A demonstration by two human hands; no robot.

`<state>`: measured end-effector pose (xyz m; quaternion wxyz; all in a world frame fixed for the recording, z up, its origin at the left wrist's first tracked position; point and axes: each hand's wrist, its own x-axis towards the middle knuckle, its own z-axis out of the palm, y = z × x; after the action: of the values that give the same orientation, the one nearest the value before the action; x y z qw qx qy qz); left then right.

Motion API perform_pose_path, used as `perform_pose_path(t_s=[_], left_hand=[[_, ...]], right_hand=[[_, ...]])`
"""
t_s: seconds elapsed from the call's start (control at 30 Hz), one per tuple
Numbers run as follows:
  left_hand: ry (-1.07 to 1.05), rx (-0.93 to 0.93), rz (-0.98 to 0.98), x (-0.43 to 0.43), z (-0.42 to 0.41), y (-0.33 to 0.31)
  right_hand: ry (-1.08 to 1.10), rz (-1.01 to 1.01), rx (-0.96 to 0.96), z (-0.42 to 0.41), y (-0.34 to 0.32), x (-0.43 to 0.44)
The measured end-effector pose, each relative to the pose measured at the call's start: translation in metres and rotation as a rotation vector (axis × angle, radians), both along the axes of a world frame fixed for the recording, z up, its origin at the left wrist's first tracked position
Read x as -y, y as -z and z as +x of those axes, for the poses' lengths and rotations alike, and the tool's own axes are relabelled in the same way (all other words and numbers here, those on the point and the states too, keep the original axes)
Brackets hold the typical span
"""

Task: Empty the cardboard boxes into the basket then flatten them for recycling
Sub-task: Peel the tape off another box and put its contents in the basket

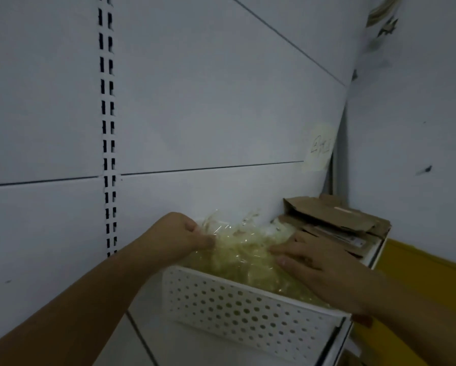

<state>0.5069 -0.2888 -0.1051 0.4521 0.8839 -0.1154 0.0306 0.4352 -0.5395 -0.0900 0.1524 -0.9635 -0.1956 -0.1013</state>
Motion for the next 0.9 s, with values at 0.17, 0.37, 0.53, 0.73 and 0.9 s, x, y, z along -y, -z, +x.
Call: perform_pose_path(t_s=[0.17,0.37,0.53,0.73,0.9], left_hand=[[-0.113,0.046,-0.053,0.003,0.001,0.003],[-0.331,0.209,-0.049,0.007,-0.010,0.003],[-0.465,0.291,-0.159,0.016,-0.022,0.000],[-0.364,0.527,0.286,0.022,-0.038,-0.007],[-0.391,0.646,0.108,0.059,-0.070,-0.026]], right_hand=[[-0.056,-0.088,-0.064,0.011,0.001,0.001],[-0.112,-0.157,-0.173,0.024,-0.005,0.004],[-0.160,-0.233,-0.223,0.031,-0.009,0.000],[-0.218,-0.213,-0.145,0.030,0.002,0.007],[-0.272,-0.233,-0.023,0.026,0.003,0.008]])
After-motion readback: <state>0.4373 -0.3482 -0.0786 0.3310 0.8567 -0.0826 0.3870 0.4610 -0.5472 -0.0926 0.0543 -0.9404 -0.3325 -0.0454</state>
